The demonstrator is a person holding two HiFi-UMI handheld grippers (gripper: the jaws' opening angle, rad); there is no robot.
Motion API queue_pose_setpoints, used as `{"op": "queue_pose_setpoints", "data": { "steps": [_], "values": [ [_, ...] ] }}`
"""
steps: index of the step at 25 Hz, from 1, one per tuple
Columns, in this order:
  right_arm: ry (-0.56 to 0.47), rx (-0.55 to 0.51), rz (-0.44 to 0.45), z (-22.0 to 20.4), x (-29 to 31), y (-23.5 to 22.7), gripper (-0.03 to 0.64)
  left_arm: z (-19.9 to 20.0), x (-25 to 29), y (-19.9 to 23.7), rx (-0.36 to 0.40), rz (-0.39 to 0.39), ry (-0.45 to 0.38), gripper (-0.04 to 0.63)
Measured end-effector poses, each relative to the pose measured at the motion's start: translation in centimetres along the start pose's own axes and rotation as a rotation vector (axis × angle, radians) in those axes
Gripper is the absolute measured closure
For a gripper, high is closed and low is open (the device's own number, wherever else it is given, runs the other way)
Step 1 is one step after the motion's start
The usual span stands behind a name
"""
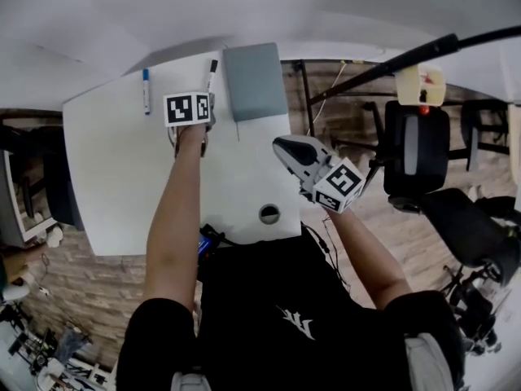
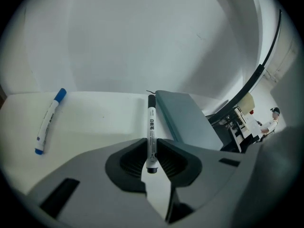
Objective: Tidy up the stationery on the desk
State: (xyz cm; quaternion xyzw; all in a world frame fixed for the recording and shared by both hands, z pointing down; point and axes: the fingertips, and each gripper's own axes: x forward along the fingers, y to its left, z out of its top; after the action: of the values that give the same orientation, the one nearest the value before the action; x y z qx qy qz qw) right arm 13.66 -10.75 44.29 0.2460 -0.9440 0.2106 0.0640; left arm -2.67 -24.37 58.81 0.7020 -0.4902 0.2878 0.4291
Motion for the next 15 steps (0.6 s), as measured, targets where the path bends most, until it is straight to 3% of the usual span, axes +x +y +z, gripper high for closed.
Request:
{"op": "queue_pose_setpoints", "data": {
  "steps": [4, 11, 15],
  "values": [
    [-0.004, 0.013, -0.014, 0.0, -0.5, -0.9, 0.577, 0.5, 1.4, -0.3, -0.041, 0.017, 0.019, 0.528],
    [-0.010, 0.011, -0.019, 0.3, -0.6, -1.3, 0.577, 0.4, 2.3, -0.7, 0.001, 0.058, 0.030, 0.525],
    [-0.012, 0.018, -0.024, 0.3, -0.5, -1.2, 0.575, 0.4, 2.4, -1.2, 0.012, 0.019, 0.047, 0.482]
  ]
}}
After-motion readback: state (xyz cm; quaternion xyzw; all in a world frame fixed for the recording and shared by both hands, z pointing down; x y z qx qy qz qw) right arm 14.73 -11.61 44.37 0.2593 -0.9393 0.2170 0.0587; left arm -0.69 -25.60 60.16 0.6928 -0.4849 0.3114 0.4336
